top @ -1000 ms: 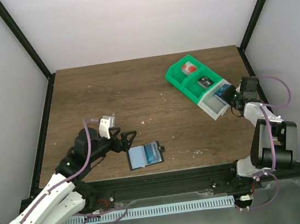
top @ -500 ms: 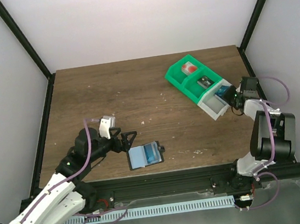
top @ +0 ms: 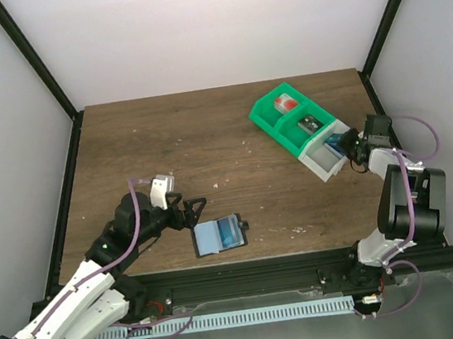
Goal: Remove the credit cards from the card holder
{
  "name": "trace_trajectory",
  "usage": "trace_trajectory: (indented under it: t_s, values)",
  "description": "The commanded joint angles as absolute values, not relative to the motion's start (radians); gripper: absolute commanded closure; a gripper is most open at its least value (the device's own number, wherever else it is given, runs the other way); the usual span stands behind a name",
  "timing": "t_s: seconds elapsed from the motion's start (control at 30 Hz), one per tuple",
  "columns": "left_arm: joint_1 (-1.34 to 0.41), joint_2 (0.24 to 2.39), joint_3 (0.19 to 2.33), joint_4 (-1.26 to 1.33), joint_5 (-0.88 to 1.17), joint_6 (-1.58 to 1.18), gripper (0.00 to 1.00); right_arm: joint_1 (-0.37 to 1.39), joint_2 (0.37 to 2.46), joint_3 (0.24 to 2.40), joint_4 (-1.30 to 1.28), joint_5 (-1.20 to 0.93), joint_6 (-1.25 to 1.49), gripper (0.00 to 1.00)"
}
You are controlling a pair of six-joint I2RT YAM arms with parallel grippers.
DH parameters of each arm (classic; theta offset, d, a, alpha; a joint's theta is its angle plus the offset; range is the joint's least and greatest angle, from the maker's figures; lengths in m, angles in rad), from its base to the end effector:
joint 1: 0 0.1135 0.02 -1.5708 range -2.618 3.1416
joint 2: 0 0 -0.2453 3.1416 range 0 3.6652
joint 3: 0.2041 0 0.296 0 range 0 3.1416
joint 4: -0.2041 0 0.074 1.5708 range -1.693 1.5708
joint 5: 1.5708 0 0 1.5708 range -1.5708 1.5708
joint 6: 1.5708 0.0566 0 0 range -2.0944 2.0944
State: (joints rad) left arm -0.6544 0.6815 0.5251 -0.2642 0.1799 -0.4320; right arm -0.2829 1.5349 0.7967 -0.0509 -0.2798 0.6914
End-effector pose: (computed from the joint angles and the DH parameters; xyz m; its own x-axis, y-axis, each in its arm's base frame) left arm 0.1871 -0.1563 0.2292 -0.5992 -0.0595 -0.7984 0.5259 0.7227 -0.4485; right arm 0.3466 -0.0845 0.1168 -0.4730 0.7757 -0.4177 0.4973 0.6265 0.6002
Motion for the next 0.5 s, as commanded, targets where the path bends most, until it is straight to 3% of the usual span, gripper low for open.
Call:
trace_trajectory:
  t_s: [0.0,0.47]
  values:
    - [-0.651,0.685,0.529,-0.258,0.164,-0.433,0.0,-0.296,1.538,0.834,-0.099,-0.226,0.715,0.86]
    - [-0.65,0.704,0.567,-0.357,0.054,-0.571,0.0,-0.295,1.484,0.937,-0.391,-0.054,0.894,0.76]
